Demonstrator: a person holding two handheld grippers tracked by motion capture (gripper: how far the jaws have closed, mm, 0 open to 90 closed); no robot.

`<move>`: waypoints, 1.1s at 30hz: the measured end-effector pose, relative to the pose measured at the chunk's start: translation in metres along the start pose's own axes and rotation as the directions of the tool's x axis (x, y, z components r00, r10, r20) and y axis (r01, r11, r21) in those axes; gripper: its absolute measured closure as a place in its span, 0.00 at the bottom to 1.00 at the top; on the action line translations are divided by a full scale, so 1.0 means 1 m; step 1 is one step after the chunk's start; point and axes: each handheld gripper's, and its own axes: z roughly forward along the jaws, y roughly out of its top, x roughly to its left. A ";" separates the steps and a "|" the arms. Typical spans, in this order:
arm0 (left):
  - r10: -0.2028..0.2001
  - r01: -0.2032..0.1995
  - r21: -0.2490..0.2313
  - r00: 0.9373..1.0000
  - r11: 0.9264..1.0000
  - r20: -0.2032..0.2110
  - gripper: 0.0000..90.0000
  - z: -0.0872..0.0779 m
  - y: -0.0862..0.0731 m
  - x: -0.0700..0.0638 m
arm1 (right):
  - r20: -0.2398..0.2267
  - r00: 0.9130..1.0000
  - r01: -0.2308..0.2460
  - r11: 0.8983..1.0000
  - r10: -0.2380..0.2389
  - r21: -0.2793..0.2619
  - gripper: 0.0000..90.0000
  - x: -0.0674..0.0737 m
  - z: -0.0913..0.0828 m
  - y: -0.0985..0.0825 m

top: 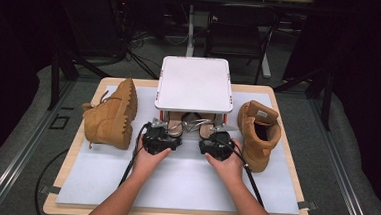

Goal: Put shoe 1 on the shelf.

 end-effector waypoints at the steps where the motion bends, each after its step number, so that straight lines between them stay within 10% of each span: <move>1: 0.000 0.000 -0.002 1.000 1.000 -0.003 0.40 -0.001 0.000 0.000 | 0.000 1.000 -0.007 1.000 0.007 -0.009 0.44 0.001 -0.001 -0.001; 15: -0.040 0.038 -0.037 0.998 0.999 -0.038 0.54 -0.032 -0.013 -0.010 | 0.036 0.999 0.011 1.000 -0.011 -0.010 0.55 0.011 -0.031 -0.006; 33: -0.031 0.030 -0.018 0.997 0.999 -0.074 0.72 -0.026 -0.004 -0.019 | 0.059 0.998 -0.034 0.999 0.036 -0.029 0.70 0.014 -0.027 -0.004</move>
